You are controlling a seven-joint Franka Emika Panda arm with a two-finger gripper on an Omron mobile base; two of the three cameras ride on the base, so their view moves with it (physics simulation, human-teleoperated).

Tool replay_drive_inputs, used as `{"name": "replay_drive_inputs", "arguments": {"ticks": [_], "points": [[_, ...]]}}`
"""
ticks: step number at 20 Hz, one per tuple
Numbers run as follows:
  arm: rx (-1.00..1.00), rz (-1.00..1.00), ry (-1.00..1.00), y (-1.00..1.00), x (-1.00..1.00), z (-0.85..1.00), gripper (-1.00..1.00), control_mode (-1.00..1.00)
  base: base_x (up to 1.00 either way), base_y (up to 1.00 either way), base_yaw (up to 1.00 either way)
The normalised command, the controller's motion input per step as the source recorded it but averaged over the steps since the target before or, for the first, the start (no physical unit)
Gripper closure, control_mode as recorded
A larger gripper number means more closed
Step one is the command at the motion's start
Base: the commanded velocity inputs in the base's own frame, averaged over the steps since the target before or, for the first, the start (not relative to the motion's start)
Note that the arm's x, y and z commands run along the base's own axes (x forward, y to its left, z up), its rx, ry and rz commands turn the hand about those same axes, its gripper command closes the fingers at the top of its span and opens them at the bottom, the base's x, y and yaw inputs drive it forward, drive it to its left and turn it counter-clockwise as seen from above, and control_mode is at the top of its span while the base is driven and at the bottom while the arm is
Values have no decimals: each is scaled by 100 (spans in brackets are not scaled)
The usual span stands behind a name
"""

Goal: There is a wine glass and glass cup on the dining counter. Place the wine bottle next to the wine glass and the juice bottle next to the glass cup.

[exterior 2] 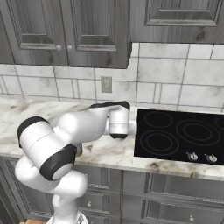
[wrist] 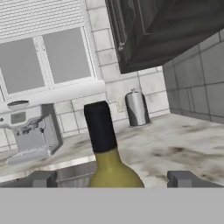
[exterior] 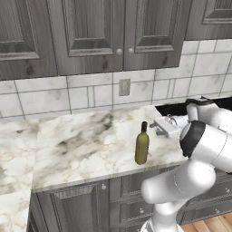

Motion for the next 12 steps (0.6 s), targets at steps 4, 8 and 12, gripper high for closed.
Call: {"name": "replay_drive_inputs", "arguments": {"ticks": [4, 8, 12], "points": [[0, -3, 0, 2, -6, 15, -100, -100, 0, 0, 0], [0, -5, 1, 0, -20, 13, -100, -100, 0, 0, 0], [0, -6, 1, 2, -32, 9, -100, -100, 0, 0, 0]]}}
